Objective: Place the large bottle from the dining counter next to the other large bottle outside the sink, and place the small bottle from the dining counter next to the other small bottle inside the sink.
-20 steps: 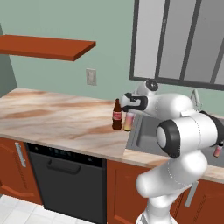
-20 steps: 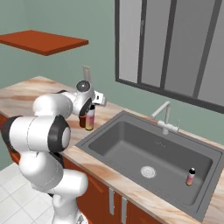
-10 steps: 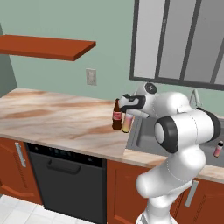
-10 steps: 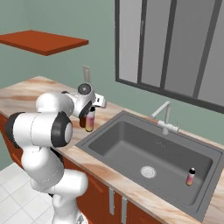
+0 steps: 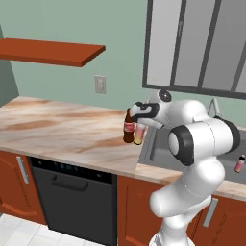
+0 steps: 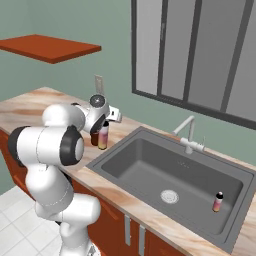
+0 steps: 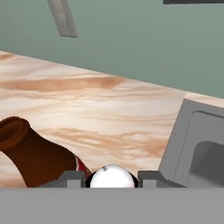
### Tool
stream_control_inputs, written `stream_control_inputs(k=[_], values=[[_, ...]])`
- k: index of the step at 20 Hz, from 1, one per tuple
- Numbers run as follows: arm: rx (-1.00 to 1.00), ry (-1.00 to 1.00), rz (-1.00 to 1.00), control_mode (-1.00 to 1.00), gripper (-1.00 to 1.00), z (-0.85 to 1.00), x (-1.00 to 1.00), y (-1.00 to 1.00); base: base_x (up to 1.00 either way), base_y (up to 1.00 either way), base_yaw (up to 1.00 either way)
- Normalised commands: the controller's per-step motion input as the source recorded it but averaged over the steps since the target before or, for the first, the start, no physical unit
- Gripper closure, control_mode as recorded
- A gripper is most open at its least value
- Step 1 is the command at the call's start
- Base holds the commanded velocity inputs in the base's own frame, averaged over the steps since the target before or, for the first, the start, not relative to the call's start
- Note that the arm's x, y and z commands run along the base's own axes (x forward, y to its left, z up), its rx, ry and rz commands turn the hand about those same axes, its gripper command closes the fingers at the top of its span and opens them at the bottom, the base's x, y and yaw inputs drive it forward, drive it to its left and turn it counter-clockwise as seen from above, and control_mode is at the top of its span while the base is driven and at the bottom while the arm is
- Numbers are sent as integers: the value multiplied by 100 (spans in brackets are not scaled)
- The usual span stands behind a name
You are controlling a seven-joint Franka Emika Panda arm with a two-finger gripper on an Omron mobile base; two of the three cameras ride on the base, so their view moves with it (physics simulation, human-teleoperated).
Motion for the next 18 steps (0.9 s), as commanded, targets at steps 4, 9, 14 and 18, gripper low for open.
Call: stream_control_inputs(k=[4,9,14,18], values=[[0,-2,0,-100,100,-22,1,6,0,0,0],[0,0,0,-100,100,-34,0,10,0,0,0],[0,0,0,-100,100,-43,-2,11,0,0,0],[0,-1,0,-100,-100,-51,-11,11,0,0,0]])
